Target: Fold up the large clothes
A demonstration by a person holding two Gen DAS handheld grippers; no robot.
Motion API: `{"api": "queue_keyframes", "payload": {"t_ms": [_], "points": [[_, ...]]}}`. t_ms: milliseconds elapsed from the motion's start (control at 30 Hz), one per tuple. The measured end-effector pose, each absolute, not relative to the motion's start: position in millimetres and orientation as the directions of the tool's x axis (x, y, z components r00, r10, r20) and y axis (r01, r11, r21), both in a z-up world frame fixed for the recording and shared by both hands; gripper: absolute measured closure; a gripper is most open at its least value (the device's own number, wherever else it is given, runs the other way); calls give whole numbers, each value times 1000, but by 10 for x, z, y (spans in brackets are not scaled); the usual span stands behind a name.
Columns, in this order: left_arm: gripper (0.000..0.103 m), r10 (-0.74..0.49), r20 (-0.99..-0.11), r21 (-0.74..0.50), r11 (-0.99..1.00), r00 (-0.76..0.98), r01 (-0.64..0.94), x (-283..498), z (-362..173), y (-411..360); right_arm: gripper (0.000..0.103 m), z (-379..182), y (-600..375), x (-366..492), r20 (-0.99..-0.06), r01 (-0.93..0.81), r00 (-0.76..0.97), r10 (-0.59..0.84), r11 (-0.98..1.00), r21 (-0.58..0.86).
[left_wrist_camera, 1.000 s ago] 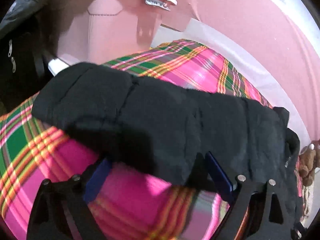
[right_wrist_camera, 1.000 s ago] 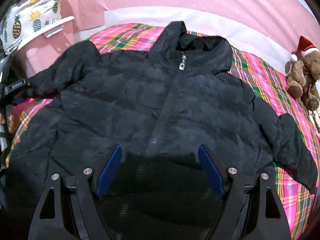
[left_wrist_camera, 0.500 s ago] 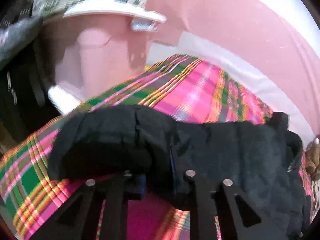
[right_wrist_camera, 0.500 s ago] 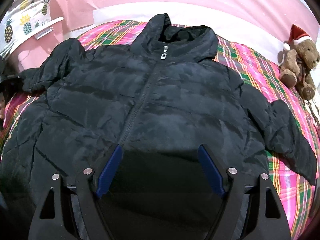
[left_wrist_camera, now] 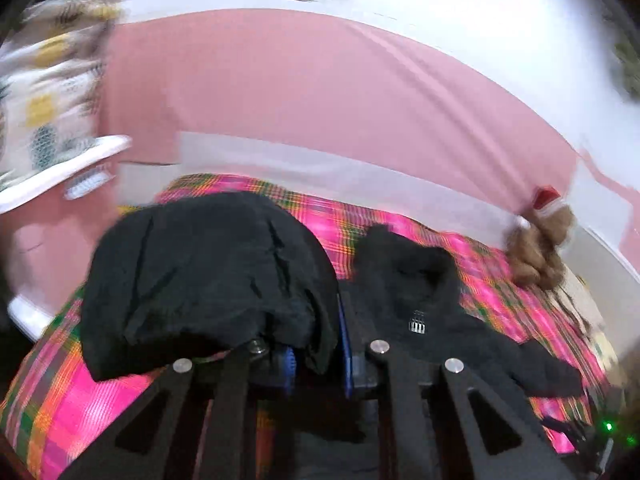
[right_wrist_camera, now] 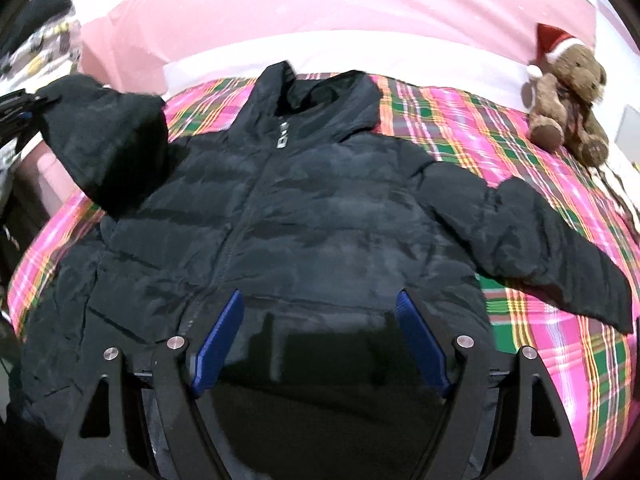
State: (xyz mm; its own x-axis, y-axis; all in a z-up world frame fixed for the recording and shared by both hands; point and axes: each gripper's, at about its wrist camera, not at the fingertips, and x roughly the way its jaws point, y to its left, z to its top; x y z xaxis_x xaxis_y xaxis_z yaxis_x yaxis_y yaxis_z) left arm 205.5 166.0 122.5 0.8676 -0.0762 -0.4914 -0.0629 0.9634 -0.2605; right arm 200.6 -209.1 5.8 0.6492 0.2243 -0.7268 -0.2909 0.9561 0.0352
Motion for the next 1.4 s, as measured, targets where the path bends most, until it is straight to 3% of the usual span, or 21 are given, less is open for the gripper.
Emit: {"api": "queue_keyframes", "payload": {"t_ms": [200, 367, 467, 700, 767, 967, 1167, 1267, 1400], "points": [[81, -269, -514, -287, 949, 814, 132, 2493, 930, 830, 25, 11, -2463, 1999, -730, -244, 639, 242, 964, 105], [40, -406, -540, -350, 905, 737, 242, 2715, 594, 140, 25, -57, -2747, 1984, -730, -199, 641, 237, 970, 140], [26, -477, -557, -388, 873, 679, 295, 2774, 422, -153, 25, -97, -2885, 2006, -731, -168, 643, 229, 973, 158], [18, -573, -565, -458, 817, 594, 352, 2776, 338, -398, 25, -109, -3039, 2046, -729, -134, 647, 226, 974, 183], [9, -594, -536, -473, 800, 600, 370, 2704, 432, -326, 25, -80, -3030, 2049, -722, -137, 654, 227, 974, 182], [8, -578, -498, -456, 809, 646, 371, 2609, 632, -55, 25, -13, -2920, 2157, -710, -144, 656, 257, 966, 217], [9, -348, -573, -321, 928, 742, 188, 2747, 493, 646, 26, -126, -2694, 2478, -749, -174, 599, 283, 959, 223], [10, -226, -619, -256, 963, 752, 78, 2895, 299, 998, 43, -280, -2528, 2757, -784, -191, 555, 278, 960, 205], [21, -189, -713, -280, 960, 675, -27, 3112, -141, 1305, 47, -559, -2448, 3226, -830, -185, 511, 225, 971, 149]]}}
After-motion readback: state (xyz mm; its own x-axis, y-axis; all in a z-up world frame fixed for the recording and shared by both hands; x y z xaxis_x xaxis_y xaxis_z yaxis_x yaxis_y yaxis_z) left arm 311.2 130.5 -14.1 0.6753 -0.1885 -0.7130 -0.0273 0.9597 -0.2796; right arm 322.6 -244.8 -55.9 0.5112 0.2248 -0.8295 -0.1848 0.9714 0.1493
